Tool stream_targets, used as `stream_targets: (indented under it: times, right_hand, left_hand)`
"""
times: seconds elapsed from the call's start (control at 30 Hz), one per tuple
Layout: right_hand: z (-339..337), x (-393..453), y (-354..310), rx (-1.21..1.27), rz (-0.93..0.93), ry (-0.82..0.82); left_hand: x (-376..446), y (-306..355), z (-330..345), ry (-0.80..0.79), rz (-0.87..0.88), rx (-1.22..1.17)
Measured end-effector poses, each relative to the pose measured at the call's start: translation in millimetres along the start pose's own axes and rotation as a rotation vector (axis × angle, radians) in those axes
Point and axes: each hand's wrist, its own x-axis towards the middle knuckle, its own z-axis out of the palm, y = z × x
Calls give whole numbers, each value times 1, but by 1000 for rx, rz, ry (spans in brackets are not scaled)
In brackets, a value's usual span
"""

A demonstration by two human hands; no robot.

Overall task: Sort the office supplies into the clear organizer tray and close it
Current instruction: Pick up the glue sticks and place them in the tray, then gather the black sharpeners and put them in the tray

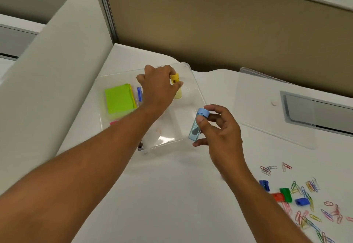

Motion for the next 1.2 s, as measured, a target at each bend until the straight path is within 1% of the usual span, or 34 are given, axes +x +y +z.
stream_targets:
  times: [0.07, 0.13, 0.23, 0.3, 0.37, 0.43, 0.5, 0.57, 0.63, 0.67, 0.73, 0.77, 0.83, 0.97, 1.07, 1.2]
  right_hand:
    - [5, 25, -10, -83, -93, 43]
    - [16, 56, -19, -227, -194, 67]
    - [40, 108, -24, -532, -366, 54]
    - [57, 137, -23, -770, -454, 0]
    - [71, 158, -22, -957, -464, -73]
    - [79, 166, -19, -1052, -411, -122]
    - [78, 164, -15, -1081, -386, -128]
    - [69, 153, -12, -1031, -395, -90]
    - [52, 127, -10, -901, -419, 8]
    - [39, 108, -6, -829, -420, 61]
    - [11, 59, 10, -688, -400, 135]
    - [-4, 29, 22, -634, -391, 151]
    - [-34, -33, 50, -571, -352, 153]
    - [-82, -139, 109, -544, -158, 62]
    - [-121, -190, 142, -527, -46, 35]
    - [-175, -224, 163, -553, -9, 50]
  left_hand:
    - [4, -5, 8, -21, 34, 129]
    - [5, -8, 11, -13, 39, 229]
    - [8, -12, 12, -27, 38, 317]
    - [9, -14, 10, -64, 43, 335]
    - [7, -13, 1, -83, 63, 322]
    - [2, -13, -12, -71, 90, 284]
    - [-10, -13, -28, -33, 108, 230]
    - [-32, -11, -45, 41, 114, 139]
    - [-65, -3, -61, 144, 148, 42]
    - [-86, 2, -66, 189, 194, 11]
    - [-133, 12, -68, 216, 303, -55]
    - [-158, 17, -67, 180, 345, -95]
    - [-209, 25, -58, 48, 379, -179]
    - [-299, 46, -37, -277, 305, -302]
    - [-349, 66, -29, -494, 298, -314]
    - [-389, 95, -22, -700, 321, -253]
